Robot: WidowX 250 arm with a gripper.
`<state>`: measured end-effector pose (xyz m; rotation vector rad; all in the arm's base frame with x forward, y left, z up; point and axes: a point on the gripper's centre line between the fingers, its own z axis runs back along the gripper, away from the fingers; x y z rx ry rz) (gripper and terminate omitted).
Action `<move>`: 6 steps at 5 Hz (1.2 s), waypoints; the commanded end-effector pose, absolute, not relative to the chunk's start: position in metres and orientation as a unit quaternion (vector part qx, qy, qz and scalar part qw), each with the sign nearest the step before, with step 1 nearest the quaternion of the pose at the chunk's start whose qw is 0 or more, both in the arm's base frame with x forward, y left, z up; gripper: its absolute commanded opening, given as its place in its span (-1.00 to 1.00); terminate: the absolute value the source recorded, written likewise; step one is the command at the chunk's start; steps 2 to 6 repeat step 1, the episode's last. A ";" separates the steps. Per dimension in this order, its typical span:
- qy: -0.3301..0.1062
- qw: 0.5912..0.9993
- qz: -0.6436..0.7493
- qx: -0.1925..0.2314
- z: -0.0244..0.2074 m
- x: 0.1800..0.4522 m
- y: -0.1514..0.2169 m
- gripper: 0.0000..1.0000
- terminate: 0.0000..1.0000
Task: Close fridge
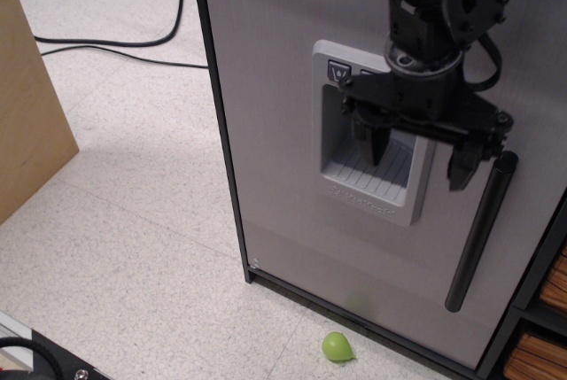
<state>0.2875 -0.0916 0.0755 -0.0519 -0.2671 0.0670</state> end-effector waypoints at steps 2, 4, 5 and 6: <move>-0.152 0.987 0.034 -0.033 0.096 0.290 -0.090 1.00 1.00; -0.152 0.987 0.034 -0.033 0.096 0.290 -0.090 1.00 1.00; -0.152 0.987 0.034 -0.033 0.096 0.290 -0.090 1.00 1.00; -0.152 0.987 0.034 -0.033 0.096 0.290 -0.090 1.00 1.00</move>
